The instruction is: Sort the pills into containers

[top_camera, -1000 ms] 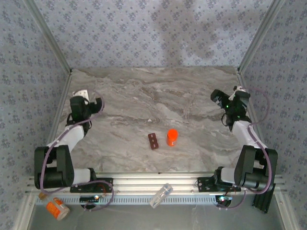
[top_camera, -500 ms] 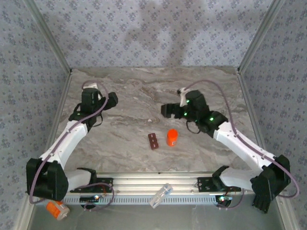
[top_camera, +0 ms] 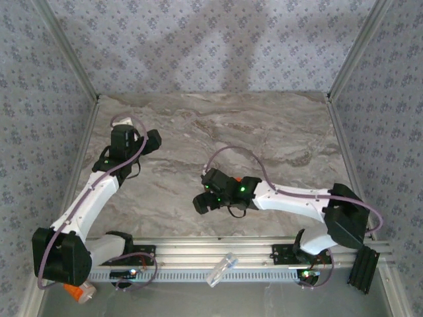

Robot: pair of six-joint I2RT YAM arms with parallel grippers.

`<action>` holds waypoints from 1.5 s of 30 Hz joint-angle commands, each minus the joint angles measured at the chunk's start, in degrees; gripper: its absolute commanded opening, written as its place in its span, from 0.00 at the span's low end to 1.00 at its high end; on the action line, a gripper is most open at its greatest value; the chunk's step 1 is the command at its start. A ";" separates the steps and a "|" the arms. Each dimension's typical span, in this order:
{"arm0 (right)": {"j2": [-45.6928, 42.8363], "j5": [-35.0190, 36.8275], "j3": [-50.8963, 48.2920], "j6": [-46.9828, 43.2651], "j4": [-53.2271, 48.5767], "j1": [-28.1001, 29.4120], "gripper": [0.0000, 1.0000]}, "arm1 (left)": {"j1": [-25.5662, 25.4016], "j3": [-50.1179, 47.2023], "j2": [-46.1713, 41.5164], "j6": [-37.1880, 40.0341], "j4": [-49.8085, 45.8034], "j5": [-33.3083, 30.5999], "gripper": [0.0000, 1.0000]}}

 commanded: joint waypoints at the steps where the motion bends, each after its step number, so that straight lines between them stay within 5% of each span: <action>1: 1.86 4.26 1.53 2.22 -0.53 0.55 0.92 | 0.03 -0.47 -0.53 0.67 -0.70 -0.58 1.00; 15: 16.41 7.33 10.87 5.89 -7.64 0.13 0.92 | 0.26 -0.40 -1.88 1.91 -0.41 -1.74 1.00; 25: 18.59 6.66 10.54 8.50 -7.90 0.12 0.93 | 2.74 0.10 -2.72 2.97 -0.62 0.02 1.00; 45: 26.84 -8.83 22.82 9.02 0.44 1.53 0.92 | 6.56 1.67 -2.29 1.57 -0.43 2.65 1.00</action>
